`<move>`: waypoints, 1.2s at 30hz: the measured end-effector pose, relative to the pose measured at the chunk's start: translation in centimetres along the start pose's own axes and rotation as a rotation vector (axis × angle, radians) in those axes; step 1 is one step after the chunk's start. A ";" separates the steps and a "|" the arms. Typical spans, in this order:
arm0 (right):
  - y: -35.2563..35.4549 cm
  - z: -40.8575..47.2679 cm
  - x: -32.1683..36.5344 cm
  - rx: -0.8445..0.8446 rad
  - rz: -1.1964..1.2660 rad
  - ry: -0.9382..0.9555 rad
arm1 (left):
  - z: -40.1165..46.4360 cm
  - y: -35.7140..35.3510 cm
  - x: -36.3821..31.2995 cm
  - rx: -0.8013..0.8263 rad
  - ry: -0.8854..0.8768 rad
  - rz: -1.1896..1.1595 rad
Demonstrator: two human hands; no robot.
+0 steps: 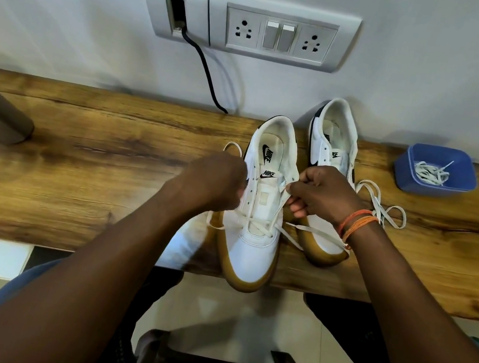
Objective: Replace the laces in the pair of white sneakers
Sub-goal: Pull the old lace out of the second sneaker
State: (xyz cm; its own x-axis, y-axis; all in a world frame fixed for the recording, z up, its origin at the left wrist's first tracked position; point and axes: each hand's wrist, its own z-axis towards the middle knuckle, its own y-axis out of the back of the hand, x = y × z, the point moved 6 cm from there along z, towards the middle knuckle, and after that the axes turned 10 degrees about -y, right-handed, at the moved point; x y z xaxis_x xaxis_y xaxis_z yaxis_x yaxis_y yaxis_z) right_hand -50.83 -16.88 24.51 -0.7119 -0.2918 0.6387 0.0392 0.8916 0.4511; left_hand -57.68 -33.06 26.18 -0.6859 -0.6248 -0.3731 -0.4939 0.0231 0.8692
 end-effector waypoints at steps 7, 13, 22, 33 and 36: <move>0.0 0.1 -0.1 -0.005 0.005 -0.006 | 0.3 -3.1 -4.2 -0.008 -0.240 -0.068; 0.0 0.1 -0.2 0.015 0.016 -0.011 | 0.8 -1.3 -1.9 -0.010 -0.107 -0.061; -0.1 0.1 -0.2 0.012 0.001 0.002 | -0.1 -0.3 -1.9 -0.086 -0.120 -0.046; 0.0 0.1 -0.3 0.014 0.001 -0.010 | 0.5 -0.4 -1.8 -0.006 -0.095 0.003; 0.0 0.2 -0.3 0.013 -0.004 -0.004 | -0.1 1.2 0.0 -0.102 0.024 0.085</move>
State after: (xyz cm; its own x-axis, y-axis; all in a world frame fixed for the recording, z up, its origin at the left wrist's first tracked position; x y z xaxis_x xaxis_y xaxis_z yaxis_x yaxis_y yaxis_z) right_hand -50.71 -16.70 24.21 -0.7146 -0.2942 0.6347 0.0275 0.8948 0.4457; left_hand -58.21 -33.09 27.26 -0.7093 -0.6427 -0.2896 -0.3764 -0.0020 0.9265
